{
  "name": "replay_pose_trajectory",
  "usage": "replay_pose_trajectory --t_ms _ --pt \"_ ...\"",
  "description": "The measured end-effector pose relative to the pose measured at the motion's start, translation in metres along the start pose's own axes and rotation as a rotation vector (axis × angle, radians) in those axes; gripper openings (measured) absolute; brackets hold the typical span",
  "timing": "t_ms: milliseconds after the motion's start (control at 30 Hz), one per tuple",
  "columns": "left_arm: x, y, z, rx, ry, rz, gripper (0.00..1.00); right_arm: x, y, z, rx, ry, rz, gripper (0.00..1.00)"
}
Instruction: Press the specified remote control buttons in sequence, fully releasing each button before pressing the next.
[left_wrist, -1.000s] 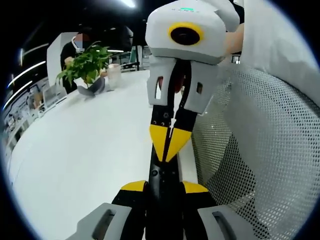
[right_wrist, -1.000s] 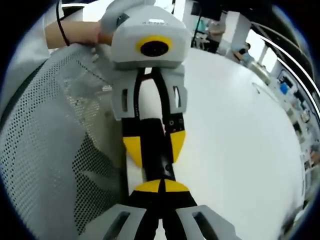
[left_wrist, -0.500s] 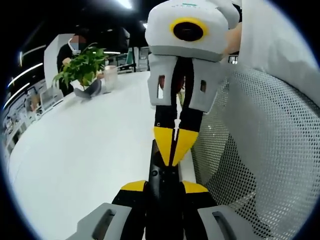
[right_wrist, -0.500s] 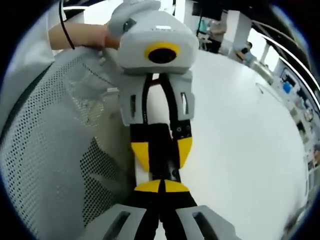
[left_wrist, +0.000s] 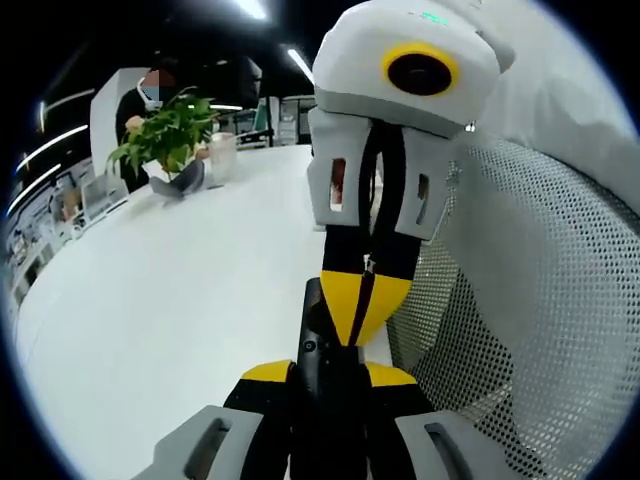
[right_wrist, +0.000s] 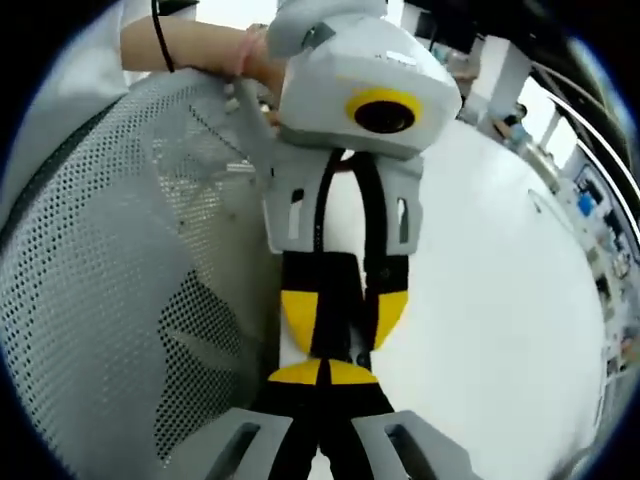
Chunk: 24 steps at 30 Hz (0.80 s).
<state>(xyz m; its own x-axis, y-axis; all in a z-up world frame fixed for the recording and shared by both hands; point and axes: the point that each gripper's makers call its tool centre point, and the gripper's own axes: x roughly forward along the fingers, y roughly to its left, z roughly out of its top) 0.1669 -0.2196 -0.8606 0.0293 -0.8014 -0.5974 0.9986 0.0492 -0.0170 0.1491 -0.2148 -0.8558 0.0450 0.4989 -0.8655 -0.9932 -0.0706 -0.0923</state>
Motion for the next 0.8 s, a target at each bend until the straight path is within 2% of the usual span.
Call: replay_pose_trajectory --t_ms 33,67,100,133,167,200,233,333,500,600,633,667,800 --pt "0.0 0.0 0.0 0.002 -0.001 -0.004 0.25 0.0 0.0 0.0 -0.001 0.001 0.004 0.0" --pt "0.001 0.0 0.001 0.006 -0.001 -0.005 0.25 0.002 0.01 0.001 0.015 -0.003 0.067 0.0" --pt "0.001 -0.001 0.001 0.002 -0.004 -0.009 0.25 0.005 0.01 0.0 0.023 0.007 0.061 0.0" --pt "0.002 -0.001 0.001 0.012 -0.003 -0.007 0.25 0.008 0.013 0.002 -0.038 0.027 0.071 0.0" --pt "0.002 0.001 0.001 0.003 -0.003 0.001 0.25 0.01 0.007 -0.01 -0.069 0.12 0.011 0.0" --pt "0.002 0.002 0.002 -0.017 -0.007 0.011 0.25 0.008 0.004 -0.003 -0.196 0.076 -0.017 0.0" --pt "0.001 0.002 0.002 -0.006 -0.006 0.006 0.25 0.008 0.008 -0.013 -0.099 0.121 -0.045 0.0" --pt "0.001 0.002 0.002 -0.004 -0.006 0.006 0.25 0.01 0.011 -0.01 -0.077 0.081 -0.028 0.0" --pt "0.001 0.002 0.002 -0.001 -0.005 0.003 0.25 -0.003 -0.005 -0.001 -0.064 0.029 -0.112 0.0" --pt "0.001 0.002 0.002 0.0 -0.002 0.003 0.25 0.0 -0.007 -0.005 -0.095 0.06 -0.116 0.0" --pt "0.001 0.002 0.002 0.001 -0.002 0.003 0.25 0.001 -0.008 -0.002 -0.131 0.049 -0.123 0.0" --pt "0.001 0.002 0.001 0.001 -0.002 0.003 0.25 0.002 -0.006 -0.004 -0.124 0.068 -0.117 0.0" --pt "0.001 0.002 0.001 0.0 -0.003 0.004 0.25 0.001 -0.005 -0.005 -0.212 0.084 -0.138 0.0"
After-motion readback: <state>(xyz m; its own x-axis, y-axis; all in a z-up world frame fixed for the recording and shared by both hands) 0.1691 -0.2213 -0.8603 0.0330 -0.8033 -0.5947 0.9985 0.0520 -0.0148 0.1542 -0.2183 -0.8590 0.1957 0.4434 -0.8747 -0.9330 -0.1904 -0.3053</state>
